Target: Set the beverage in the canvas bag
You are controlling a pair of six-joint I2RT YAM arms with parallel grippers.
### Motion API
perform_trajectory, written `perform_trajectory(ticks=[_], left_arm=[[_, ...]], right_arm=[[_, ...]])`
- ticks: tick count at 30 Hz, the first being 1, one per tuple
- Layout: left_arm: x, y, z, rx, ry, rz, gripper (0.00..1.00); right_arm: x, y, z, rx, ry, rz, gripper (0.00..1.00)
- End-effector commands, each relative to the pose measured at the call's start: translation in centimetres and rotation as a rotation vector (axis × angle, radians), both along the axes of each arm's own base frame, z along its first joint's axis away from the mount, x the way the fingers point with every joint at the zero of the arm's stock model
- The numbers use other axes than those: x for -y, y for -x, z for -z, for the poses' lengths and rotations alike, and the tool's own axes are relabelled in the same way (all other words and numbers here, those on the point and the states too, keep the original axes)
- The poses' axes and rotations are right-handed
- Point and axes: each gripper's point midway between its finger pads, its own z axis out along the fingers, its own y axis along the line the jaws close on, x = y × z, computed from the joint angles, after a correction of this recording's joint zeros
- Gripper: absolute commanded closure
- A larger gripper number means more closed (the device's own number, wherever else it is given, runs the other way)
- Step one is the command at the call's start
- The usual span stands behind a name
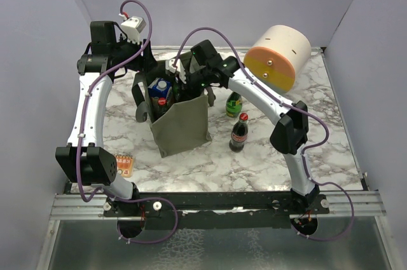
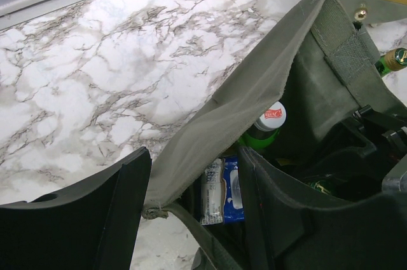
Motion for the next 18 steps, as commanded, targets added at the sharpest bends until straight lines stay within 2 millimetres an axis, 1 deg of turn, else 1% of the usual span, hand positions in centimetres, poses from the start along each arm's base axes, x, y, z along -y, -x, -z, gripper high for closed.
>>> perform_trajectory(ticks=[1,10,18], left_arm=[[0.7,0.7,-1.5,0.035,0.021,0.025,0.41],[0.8,0.5,-1.1,0.023,0.024,0.028,0.41],[0.8,0.4,-1.0,0.021,0.025,0.031,0.41]], right_arm=[[-0.5,-0.9,-1.4,0.074,-0.034,-0.019,0.97],[-0.4,-1.2,0.6,0.065,0.007,-0.016,0.96],[-0.6,-1.8,2.3,0.066,0.031,-0.009,0.96]])
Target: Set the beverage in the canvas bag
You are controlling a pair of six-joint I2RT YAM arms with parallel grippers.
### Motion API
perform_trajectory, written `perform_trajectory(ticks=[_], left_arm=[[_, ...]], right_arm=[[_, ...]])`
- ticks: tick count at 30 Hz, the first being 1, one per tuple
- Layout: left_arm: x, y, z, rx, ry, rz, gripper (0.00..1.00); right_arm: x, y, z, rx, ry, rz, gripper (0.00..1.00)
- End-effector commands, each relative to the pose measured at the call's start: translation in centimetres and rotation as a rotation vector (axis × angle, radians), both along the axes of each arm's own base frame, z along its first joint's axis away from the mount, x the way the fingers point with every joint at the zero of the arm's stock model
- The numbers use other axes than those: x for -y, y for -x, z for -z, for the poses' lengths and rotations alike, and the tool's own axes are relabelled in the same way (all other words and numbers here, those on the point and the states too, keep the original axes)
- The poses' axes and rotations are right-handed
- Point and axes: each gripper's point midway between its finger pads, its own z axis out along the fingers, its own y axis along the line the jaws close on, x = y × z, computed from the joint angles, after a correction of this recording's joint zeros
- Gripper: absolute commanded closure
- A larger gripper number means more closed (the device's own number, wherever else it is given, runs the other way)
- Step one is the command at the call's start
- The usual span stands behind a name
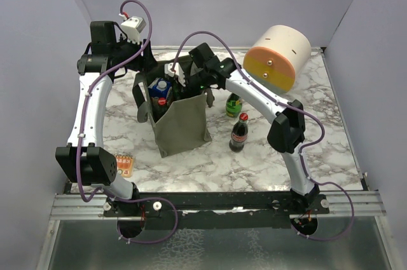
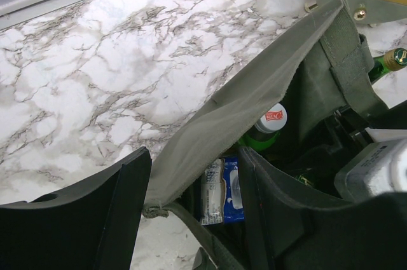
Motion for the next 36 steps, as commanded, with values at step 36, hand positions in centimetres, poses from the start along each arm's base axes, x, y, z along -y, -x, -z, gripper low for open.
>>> perform_trajectory(ticks=[36], left_arm=[[0.8,0.4,-0.4,0.012,0.013,0.037,0.41]], right_arm=[[-2.5,-1.5,-2.0,0.064,-0.096,-0.015,0.56]])
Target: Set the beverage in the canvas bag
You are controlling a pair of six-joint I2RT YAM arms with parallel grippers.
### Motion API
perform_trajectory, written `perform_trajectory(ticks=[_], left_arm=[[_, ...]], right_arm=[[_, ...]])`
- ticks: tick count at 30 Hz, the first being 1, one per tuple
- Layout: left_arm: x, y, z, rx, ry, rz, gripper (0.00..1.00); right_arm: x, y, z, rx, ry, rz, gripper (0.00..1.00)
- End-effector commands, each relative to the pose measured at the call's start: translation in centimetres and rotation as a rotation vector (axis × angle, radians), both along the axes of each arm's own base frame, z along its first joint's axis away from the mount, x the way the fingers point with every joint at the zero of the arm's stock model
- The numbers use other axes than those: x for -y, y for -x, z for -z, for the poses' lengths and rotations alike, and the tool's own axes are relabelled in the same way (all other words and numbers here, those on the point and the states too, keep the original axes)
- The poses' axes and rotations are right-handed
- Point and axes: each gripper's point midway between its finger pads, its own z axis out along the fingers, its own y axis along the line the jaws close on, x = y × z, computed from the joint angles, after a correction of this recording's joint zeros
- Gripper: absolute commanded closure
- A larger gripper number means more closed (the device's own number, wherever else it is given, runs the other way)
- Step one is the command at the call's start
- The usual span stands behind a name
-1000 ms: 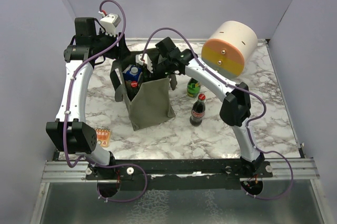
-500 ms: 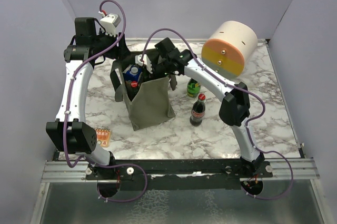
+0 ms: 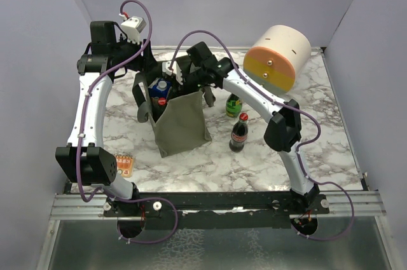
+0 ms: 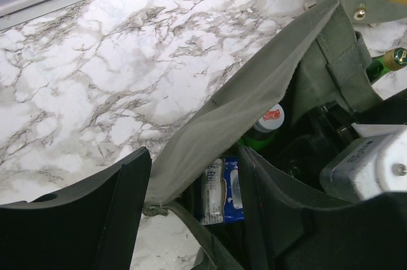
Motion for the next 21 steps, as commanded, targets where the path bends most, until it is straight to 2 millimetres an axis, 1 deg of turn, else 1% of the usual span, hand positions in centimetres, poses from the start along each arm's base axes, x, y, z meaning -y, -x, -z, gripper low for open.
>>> perform_trajectory(ticks=[1,8,10,15,21], left_arm=[[0.7,0.4,-0.5,0.013,0.014,0.034,0.41],[0.7,0.3,-0.5,0.013,0.012,0.033,0.41],[0.7,0.3,-0.5,0.013,0.012,0.033,0.41],[0.7,0.3,-0.5,0.013,0.011,0.034,0.41],[0.7,0.3,-0.6,0.013,0.013,0.033,0.41]], right_arm=[[-1.6,-0.5,-3.2,0.051,-0.099,-0.014,0.55],[-1.6,-0.2,-4.4,0.056,-0.122,-0.022,0.50],[-1.5,-0.1,-5.0,0.064,-0.131,-0.020,0.44],[-1.2,0.2,-7.6,0.090,-0.166,-0.014,0.43],[0.1,1.0,-10.2,0.130,-0.184,0.005,0.43]])
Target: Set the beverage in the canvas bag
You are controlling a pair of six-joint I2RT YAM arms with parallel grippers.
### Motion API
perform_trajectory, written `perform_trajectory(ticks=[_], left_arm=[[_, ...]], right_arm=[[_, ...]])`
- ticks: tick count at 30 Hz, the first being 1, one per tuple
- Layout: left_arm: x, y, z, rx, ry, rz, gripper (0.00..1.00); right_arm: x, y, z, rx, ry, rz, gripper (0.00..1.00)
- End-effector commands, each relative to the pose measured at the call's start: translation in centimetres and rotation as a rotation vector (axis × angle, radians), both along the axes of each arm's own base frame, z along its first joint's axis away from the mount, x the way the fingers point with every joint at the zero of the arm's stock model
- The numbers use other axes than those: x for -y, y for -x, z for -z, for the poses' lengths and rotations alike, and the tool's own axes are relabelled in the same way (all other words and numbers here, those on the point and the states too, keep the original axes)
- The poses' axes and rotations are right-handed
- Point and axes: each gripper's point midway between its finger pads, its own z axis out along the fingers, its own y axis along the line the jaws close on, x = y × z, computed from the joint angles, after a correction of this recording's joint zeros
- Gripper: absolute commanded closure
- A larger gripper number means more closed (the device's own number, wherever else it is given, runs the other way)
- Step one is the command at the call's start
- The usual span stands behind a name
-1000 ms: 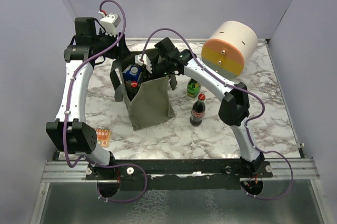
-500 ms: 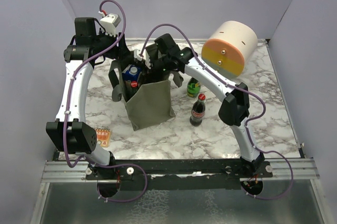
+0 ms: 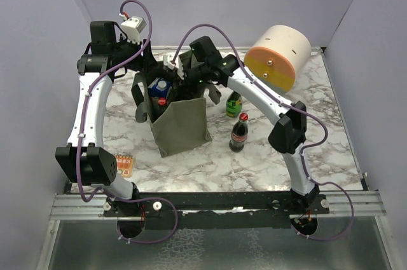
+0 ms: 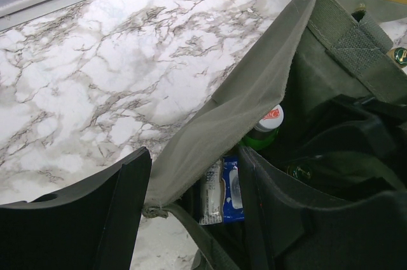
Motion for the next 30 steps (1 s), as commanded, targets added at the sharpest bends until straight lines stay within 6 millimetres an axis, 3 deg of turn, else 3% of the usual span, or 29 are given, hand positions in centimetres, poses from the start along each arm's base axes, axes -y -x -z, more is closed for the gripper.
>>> perform_trajectory(ticks=[1,9,12,17,23,27,30], left_arm=[[0.7,0.3,-0.6,0.013,0.016,0.032,0.41],[0.8,0.3,-0.7,0.010,0.023,0.030,0.41],[0.8,0.3,-0.7,0.010,0.027,0.030,0.41],[0.9,0.3,-0.7,0.010,0.028,0.031,0.41],[1.0,0.3,-0.9,0.012,0.033,0.033,0.41],[1.1,0.3,-0.9,0.012,0.041,0.033,0.41],[1.2,0.2,-0.8,0.010,0.043,0.034,0.41]], right_arm=[[0.9,1.1,-7.1,0.110,-0.108,0.003,0.43],[3.0,0.9,-12.3,0.188,-0.166,0.089,0.43],[4.8,0.0,-14.5,0.227,-0.189,0.163,0.42],[9.0,-2.4,-16.4,0.253,-0.200,0.314,0.42],[15.2,-5.2,-14.6,0.192,-0.143,0.488,0.41],[18.9,-6.1,-12.1,0.170,-0.082,0.580,0.41],[20.7,-5.9,-9.5,0.137,-0.030,0.610,0.41]])
